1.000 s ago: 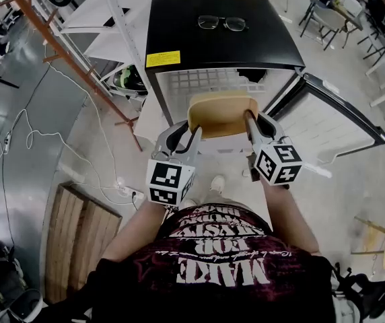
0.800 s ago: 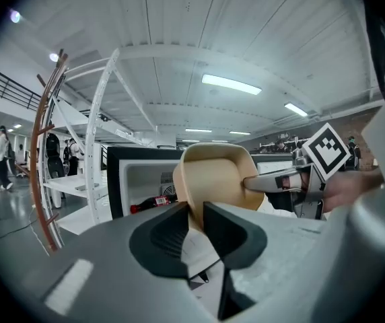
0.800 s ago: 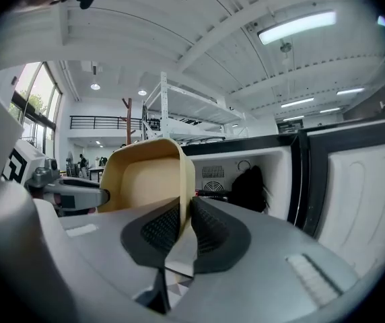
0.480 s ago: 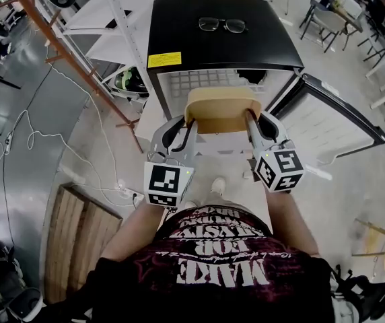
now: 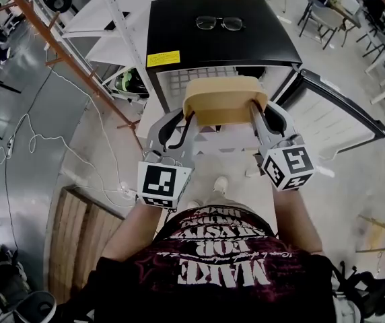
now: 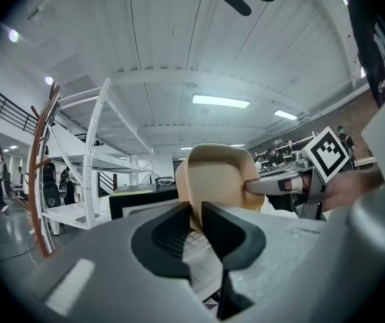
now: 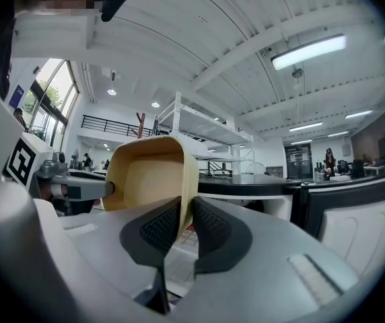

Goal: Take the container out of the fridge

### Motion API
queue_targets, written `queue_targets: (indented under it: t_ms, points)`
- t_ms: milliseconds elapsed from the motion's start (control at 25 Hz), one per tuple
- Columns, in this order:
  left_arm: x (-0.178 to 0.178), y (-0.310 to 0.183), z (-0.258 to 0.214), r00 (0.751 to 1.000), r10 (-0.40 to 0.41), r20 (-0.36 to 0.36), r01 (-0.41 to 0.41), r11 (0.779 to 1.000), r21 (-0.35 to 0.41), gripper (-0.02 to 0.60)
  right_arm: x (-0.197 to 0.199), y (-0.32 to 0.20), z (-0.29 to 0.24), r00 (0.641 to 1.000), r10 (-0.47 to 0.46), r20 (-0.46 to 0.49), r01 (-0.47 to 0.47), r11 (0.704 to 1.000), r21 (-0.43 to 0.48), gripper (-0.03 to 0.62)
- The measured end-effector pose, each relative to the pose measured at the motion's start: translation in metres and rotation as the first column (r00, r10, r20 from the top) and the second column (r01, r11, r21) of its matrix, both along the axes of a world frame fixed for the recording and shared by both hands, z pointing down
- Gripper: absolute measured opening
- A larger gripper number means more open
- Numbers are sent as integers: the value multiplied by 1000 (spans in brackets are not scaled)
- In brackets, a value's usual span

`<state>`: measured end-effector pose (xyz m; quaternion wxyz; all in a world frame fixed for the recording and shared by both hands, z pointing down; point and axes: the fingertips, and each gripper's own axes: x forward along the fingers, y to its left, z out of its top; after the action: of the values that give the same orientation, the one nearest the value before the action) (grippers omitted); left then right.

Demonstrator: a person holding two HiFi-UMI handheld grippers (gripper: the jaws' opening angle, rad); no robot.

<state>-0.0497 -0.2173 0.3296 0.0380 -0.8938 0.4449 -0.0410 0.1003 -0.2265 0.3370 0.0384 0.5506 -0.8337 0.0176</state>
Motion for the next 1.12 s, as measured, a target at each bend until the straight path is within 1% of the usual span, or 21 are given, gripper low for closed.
queue_targets:
  t_ms: [280,640,880,1000,1120]
  points:
    - [-5,2,-13,1000,2,1,-2,1000,21,57,-5,4,-16,1000,-14,-8,14,999,33,75]
    - [-9,6,-22,1000,12,9,-12,999,42,57,-9,8,-21,1000,-17,-2,17,999,40,77]
    - [-9,10,-23,1000,22,8,-23,999,47,57,-9,13,-23,1000,-12,-1,12,999,44,77]
    - [-8,12,-22,1000,29,4,-29,999,35,57,-10,15,-23,1000,-8,2,8,999,44,78]
    - [-9,13,-23,999,34,10,-34,998,43,57,-11,16,-23,1000,-6,4,6,999,45,77]
